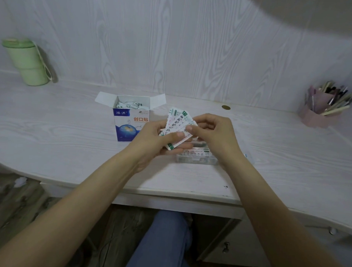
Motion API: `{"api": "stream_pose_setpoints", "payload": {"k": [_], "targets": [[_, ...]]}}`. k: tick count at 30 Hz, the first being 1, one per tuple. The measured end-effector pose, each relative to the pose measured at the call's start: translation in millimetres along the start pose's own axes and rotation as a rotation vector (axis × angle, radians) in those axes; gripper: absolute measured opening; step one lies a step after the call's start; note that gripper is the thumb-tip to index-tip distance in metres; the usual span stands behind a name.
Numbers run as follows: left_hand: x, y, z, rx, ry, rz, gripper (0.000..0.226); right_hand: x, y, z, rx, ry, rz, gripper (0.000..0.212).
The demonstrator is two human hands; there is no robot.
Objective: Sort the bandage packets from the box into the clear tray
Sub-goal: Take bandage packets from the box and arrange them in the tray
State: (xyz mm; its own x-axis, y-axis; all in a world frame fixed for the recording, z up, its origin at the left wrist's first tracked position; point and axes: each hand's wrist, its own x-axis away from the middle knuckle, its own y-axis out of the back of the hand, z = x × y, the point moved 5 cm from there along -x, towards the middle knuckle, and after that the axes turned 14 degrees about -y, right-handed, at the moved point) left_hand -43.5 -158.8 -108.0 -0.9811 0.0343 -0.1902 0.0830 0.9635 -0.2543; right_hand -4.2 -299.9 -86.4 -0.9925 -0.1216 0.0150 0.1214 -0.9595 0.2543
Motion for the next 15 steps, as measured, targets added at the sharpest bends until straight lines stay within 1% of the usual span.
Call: {"api": "stream_pose_setpoints", "payload": {"k": [2,4,6,8,10,12,15], "targets": [[0,2,1,0.001,-0.011,-0.038,0.016,1,0,-1,-0.017,-0.010,-0.019,0.017],[-2,6,1,-0.058,-0.044,-0.087,0.013,1,0,-2,-0.037,-0.020,-0.031,0.018],[-4,11,0,-0.162,-0.079,-0.139,0.013,1,1,-3,-0.054,-0.032,-0.038,0.020],[-6,14,-1,-0.201,-0.101,-0.180,0.017,0,1,-4,-0.053,-0.038,-0.051,0.024],[-7,14,-1,-0.191,-0.115,-0.201,0.021,0,1,-5,-0.056,-0.042,-0.061,0.029],[-6,14,-1,-0.160,-0.115,-0.218,0.022,0,1,-6,-0.055,-0.038,-0.073,0.030],[-7,18,-2,-0.115,-0.118,-0.267,0.020,-3,5,-7,-0.030,-0.033,-0.089,0.018]]}}
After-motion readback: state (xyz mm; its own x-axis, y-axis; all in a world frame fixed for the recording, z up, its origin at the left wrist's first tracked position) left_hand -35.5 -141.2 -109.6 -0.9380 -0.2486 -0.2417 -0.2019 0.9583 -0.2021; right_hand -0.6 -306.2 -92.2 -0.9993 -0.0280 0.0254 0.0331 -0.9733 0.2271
